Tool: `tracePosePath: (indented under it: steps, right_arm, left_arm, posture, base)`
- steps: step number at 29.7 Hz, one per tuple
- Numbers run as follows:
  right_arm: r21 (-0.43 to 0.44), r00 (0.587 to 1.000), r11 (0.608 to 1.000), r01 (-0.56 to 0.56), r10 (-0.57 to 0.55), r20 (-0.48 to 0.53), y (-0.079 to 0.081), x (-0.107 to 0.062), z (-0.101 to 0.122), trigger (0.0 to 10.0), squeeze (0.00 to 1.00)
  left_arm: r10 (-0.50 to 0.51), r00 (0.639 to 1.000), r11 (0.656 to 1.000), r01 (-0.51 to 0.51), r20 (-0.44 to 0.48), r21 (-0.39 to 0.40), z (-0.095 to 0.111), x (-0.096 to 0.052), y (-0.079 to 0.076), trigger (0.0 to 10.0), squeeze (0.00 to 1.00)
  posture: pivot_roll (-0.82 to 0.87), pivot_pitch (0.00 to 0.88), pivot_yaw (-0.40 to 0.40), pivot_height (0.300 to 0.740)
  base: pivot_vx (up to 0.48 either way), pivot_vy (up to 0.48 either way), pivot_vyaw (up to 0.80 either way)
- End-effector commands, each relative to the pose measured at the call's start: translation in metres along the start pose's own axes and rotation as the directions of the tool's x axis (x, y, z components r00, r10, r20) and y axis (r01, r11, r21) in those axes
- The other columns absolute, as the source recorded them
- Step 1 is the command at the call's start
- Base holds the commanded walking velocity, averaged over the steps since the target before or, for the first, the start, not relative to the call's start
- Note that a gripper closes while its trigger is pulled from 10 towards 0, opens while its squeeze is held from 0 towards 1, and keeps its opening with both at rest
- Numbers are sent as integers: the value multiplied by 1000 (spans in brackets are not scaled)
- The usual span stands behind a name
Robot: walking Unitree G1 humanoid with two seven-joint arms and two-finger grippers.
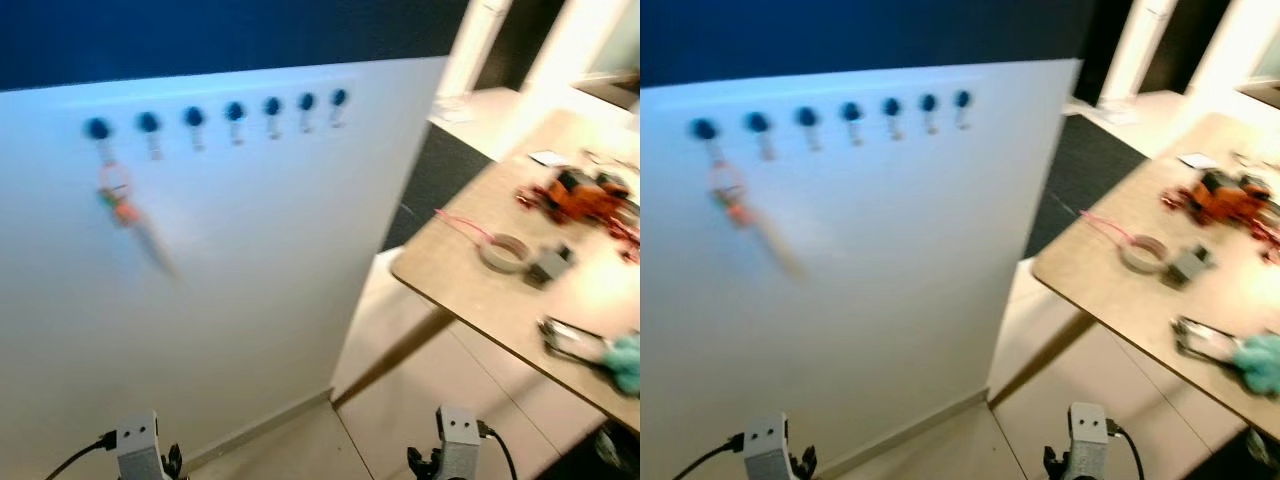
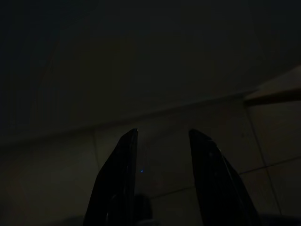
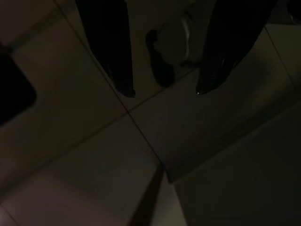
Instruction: Hang keys on a hook
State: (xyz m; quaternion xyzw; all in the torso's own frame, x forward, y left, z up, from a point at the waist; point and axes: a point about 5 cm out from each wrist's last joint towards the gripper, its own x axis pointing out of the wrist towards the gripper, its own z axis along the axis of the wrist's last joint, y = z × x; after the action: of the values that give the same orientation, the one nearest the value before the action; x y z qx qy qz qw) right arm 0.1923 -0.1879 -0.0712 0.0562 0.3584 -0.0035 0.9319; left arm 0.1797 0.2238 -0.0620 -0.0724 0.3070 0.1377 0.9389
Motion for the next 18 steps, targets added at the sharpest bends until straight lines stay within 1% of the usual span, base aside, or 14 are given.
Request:
tracePosePath:
  steps: [1, 11, 18]
  right_arm:
    - [-22, 1000, 1000, -9, 9, 7, 0, 0, 1, 10000, 0]
    - [-57, 999, 997, -44, 44, 7, 5, 4, 8, 10000, 0]
    - [-83, 998, 994, -70, 69, -7, 11, 6, 10, 10000, 0]
  left_arm:
    - [9, 1000, 1000, -9, -27, -11, -12, -5, -2, 10000, 0]
    - [27, 1000, 999, -27, 2, -30, -15, -8, 0, 10000, 0]
    - [38, 999, 998, -36, 31, -46, -15, -10, 3, 10000, 0]
  posture:
    - [56, 98, -43, 740]
    - [78, 98, -75, 740]
    - [71, 98, -76, 740]
  base:
    - [0, 0, -800]
    - [0, 0, -800]
    - [0, 0, -800]
